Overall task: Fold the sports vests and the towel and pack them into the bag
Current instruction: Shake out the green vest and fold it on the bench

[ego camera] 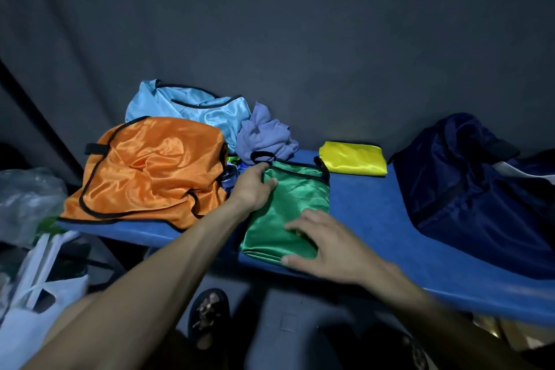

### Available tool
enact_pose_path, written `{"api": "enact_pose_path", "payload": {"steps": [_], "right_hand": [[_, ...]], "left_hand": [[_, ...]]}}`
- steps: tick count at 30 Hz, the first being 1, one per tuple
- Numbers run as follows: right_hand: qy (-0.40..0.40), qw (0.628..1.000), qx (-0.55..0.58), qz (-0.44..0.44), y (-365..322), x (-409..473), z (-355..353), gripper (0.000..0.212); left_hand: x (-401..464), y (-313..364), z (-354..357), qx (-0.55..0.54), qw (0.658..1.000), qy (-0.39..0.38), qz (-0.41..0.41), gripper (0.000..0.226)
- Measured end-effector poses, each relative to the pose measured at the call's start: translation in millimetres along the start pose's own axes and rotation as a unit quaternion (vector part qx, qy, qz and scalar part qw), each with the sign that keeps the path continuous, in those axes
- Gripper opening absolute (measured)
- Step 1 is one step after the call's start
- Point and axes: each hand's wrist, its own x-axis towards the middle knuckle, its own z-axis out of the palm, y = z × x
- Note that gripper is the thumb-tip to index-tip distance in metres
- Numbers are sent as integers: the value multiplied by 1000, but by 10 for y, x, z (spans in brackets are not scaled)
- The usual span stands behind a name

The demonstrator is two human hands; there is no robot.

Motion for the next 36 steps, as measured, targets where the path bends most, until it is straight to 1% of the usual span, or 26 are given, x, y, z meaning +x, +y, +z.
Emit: {"api": "enact_pose_path", "payload": {"steps": [2,3,6,8,9,10,12,13,14,15,16,17,18,19,20,22,23,25,26,27,29,31,32,33,34,36], "right_hand": [[-5,994,-105,-33,-14,-161,79,71],[-3,991,-129,-43,-27,-213,119,72],[9,987,-154,-55,-38,-289,238,65],[25,985,-162,-63,-33,-314,285,62],[32,983,-164,-69,-28,-324,296,60],[41,982,-166,-77,-21,-331,295,59],[62,982,-158,-86,-1,-325,281,56],[71,982,-152,-86,10,-315,272,55],[80,982,-150,-87,24,-303,270,56],[89,980,-155,-89,36,-292,281,57],[98,978,-159,-92,48,-282,298,57],[108,978,-155,-92,58,-269,313,56],[120,979,-137,-86,65,-255,323,54],[133,982,-110,-75,69,-233,318,51],[146,984,-79,-60,70,-205,302,48],[160,987,-13,-23,38,-136,204,40],[164,986,22,-1,6,-99,124,38],[174,979,95,53,-65,-32,-78,32],[186,970,132,80,-89,-5,-194,28],[206,958,170,103,-112,12,-327,24],[264,926,241,123,-150,22,-614,20],[330,885,310,106,-191,20,-917,15],[358,862,346,92,-201,12,-1061,11],[376,843,376,80,-180,2,-1183,9],[379,832,397,77,-141,-7,-1281,12],[348,835,414,106,6,-7,-1350,31]], "left_hand": [[-26,9,22,32,999,13,27,58],[-35,14,24,46,998,16,37,58],[-57,11,-25,64,997,-3,49,69],[-91,0,-78,109,992,-10,62,74],[-108,-9,-114,147,986,0,85,70],[-139,-6,-164,185,974,16,126,61],[-234,27,-286,227,943,23,241,32],[-292,53,-350,228,929,-6,292,20],[-352,69,-404,219,919,-61,322,12],[-420,81,-443,207,912,-134,328,8],[-489,86,-467,206,905,-206,311,11],[-547,81,-482,221,895,-264,283,22],[-590,61,-493,248,886,-299,253,35],[-609,29,-497,273,880,-314,230,48],[-621,-5,-494,294,876,-315,217,59],[-664,-10,-446,353,863,-280,229,71],[-687,3,-403,387,855,-249,240,70],[-703,54,-328,437,842,-165,268,52],[-714,104,-331,431,846,-132,285,41],[-726,169,-372,402,859,-112,297,32],[-764,349,-535,289,897,-95,321,17],[-837,595,-719,150,922,-71,349,6],[-882,726,-796,82,927,-65,361,5],[-923,855,-851,17,928,-69,367,10],[-952,966,-881,-38,926,-81,366,16],[-898,1049,-872,-96,930,-102,341,24]]}}
